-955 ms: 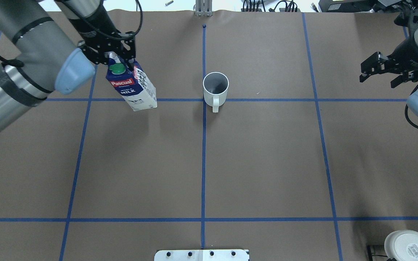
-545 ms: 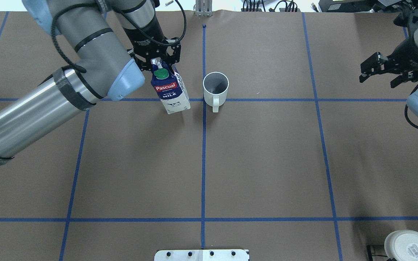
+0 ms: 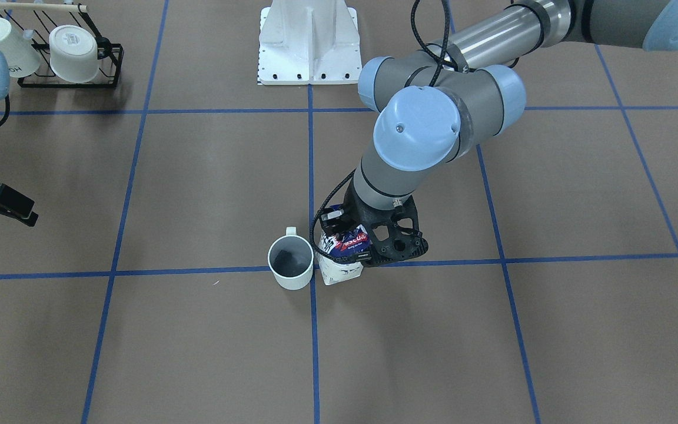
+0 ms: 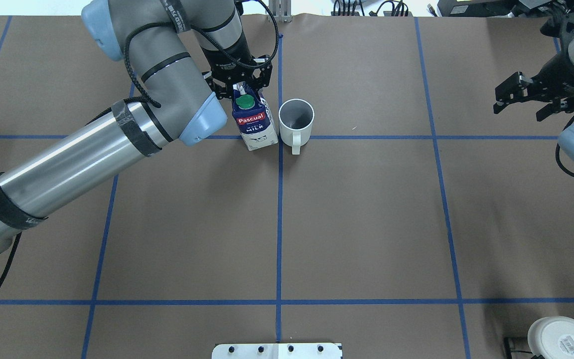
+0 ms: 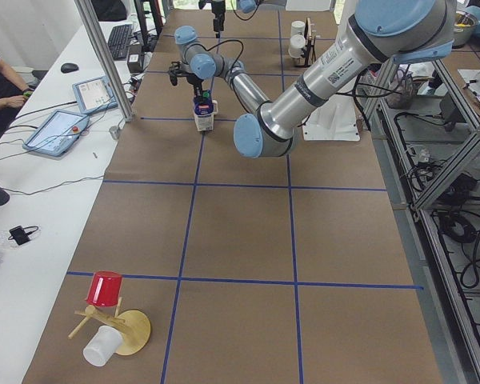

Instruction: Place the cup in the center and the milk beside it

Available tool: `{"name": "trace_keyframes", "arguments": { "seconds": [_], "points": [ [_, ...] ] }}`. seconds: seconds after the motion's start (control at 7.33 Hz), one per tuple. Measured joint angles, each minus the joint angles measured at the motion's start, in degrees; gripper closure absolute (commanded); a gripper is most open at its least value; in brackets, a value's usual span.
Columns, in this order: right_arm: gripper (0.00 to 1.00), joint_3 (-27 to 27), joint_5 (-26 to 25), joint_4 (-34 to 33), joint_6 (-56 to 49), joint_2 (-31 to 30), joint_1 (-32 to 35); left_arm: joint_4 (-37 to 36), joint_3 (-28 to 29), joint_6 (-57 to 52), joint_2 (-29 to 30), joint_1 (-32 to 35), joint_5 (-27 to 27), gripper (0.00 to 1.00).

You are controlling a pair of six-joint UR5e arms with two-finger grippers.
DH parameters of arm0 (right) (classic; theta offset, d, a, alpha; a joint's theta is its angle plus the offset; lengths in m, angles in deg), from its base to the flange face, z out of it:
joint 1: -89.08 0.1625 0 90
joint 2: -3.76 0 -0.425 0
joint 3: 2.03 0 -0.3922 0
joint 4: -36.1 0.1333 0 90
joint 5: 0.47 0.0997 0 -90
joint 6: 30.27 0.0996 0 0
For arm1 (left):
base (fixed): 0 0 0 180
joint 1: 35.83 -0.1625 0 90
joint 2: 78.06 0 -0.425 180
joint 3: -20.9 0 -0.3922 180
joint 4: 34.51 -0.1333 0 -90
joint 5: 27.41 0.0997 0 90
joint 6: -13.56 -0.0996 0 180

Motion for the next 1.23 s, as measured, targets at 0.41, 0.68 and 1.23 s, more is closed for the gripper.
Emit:
{"name": "trace_keyframes", "arguments": {
  "seconds": [0.41,0.68,1.23],
  "points": [
    [0.00,-0.1,0.0,0.0,0.0,0.1,0.0,0.9,-1.9,-0.5,-0.5,-0.1,0.1,0.01],
    [0.00,-0.3,0.0,0.3,-0.1,0.0,0.0,0.7,-5.8,-0.6,-2.0,1.0,-0.4,0.01],
    [0.00,-3.0,-1.4,7.0,-0.1,-4.1,1.7,-6.7,-25.0,-16.2,-19.6,8.3,-2.0,0.01]
  ]
}}
